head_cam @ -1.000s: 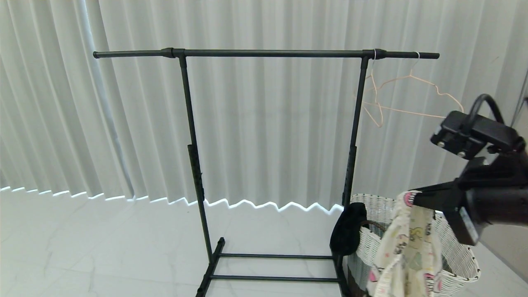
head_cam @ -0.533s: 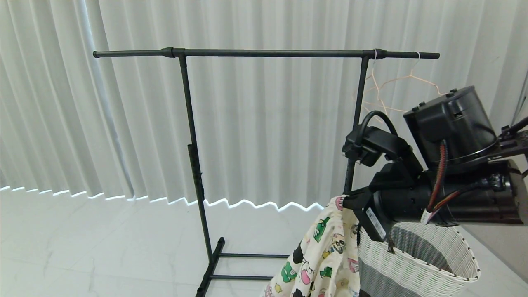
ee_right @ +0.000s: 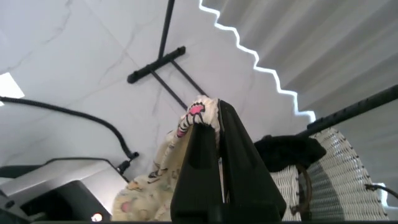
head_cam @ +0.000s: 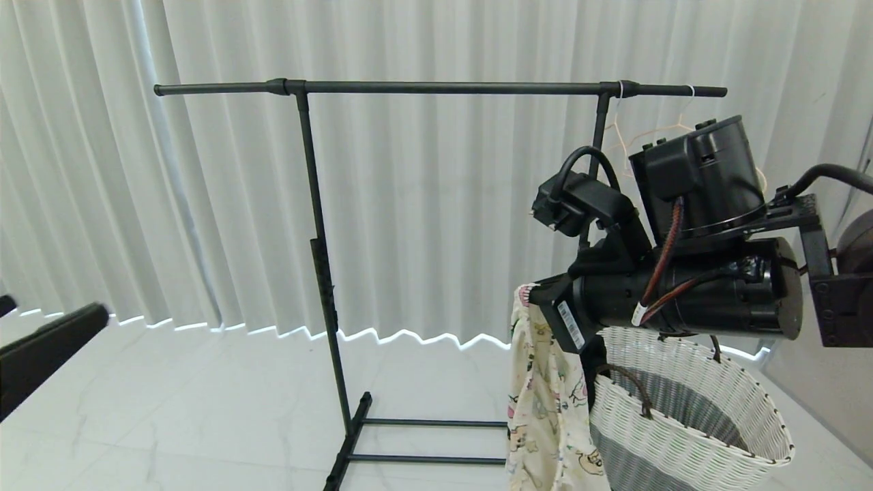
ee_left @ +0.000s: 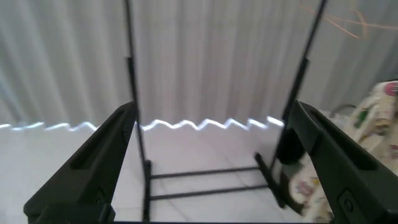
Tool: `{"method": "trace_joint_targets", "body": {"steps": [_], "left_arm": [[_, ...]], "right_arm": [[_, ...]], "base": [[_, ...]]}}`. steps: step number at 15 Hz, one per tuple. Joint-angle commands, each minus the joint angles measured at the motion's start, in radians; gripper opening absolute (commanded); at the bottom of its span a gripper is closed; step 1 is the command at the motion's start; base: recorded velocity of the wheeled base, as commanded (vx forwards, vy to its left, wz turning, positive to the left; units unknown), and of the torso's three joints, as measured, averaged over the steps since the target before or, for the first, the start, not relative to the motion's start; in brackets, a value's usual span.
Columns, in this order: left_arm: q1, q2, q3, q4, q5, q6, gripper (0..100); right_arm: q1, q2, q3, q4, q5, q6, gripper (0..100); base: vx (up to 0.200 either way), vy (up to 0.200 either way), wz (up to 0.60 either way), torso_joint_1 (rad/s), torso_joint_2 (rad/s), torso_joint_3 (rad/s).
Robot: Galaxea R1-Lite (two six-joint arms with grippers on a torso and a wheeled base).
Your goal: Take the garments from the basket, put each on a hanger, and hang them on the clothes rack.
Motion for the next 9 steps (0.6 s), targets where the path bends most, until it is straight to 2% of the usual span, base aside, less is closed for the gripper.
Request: {"method": "trace_joint_targets", "body": {"steps": [1,2,3,5,7,9], "left_arm": [[-0.241,0.323,-0.104,-0.011,0.071,-0.029,100],[-0.287,0.338,-0.095,-0.011,0.105,-0.046,100],[-0.422,0.373,-0.071,-0.011,0.189,-0.115,100],[-0.592,0.407,-0.019,-0.011,0.269,-0.2,100],[-0.658,0.439,0.034,-0.014,0.274,-0.209,100],[-0.683,0.504,0.038,-0.088,0.274,-0.212,100]], "right_arm": [[0.003,0.008,-0.01,-0.01,0.0,-0.001,0],[0.003,0.008,-0.01,-0.016,0.002,-0.001,0],[0.013,0.006,-0.009,-0.036,0.002,-0.001,0],[0.028,0.006,-0.009,-0.064,0.003,-0.001,0],[0.046,0.006,-0.009,-0.101,0.003,0.001,0],[0.072,-0.001,-0.01,-0.131,0.005,-0.001,0]], "base": [[0.0,0.0,0.0,0.0,0.0,0.0],[0.0,0.0,0.0,0.0,0.0,0.0],[0.0,0.0,0.0,0.0,0.0,0.0],[0.0,0.0,0.0,0.0,0.0,0.0],[0.0,0.0,0.0,0.0,0.0,0.0],[0.0,0.0,0.0,0.0,0.0,0.0]]}}
